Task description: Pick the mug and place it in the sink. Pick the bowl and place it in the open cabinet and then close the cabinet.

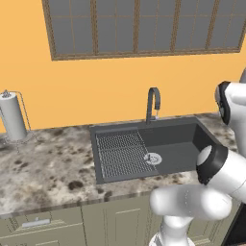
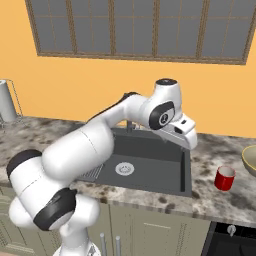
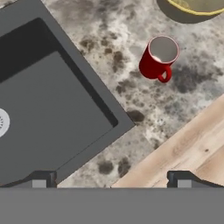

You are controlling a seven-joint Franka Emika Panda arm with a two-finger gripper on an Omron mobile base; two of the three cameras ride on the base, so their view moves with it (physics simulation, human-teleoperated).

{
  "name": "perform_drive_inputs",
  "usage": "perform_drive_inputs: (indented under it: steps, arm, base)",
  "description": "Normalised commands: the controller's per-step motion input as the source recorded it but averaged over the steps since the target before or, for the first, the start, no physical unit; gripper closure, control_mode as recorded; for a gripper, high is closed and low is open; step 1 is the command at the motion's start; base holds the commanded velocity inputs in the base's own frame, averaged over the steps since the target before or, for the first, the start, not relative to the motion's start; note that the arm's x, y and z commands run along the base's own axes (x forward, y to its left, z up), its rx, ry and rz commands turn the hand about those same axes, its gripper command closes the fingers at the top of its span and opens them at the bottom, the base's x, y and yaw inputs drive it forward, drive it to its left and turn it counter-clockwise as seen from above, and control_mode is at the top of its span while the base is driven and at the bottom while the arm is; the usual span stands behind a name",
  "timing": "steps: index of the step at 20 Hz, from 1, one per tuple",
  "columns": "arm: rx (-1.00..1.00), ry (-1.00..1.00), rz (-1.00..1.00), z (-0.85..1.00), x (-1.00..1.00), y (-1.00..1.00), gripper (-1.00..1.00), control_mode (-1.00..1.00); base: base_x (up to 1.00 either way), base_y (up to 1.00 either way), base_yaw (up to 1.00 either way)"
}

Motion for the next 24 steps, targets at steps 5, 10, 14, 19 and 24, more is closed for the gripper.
perform_drive_inputs:
  steps: [5, 10, 14, 19, 24]
  arm:
    - [0.07, 0.09, 0.0, -0.06, 0.09, -0.4, -1.0, -1.0]
    - [0.02, 0.07, 0.0, -0.1, 0.06, -0.3, -1.0, -1.0]
    - [0.0, 0.02, 0.0, -0.16, 0.01, -0.07, -1.0, -1.0]
    - [0.02, 0.07, 0.05, -0.2, 0.13, -0.04, -1.0, -1.0]
    - [0.01, 0.03, 0.07, -0.25, 0.12, -0.12, -1.0, -1.0]
  base:
    - [0.0, 0.0, 0.0]
    - [0.0, 0.0, 0.0]
    - [0.0, 0.0, 0.0]
    - [0.0, 0.0, 0.0]
    - [0.0, 0.0, 0.0]
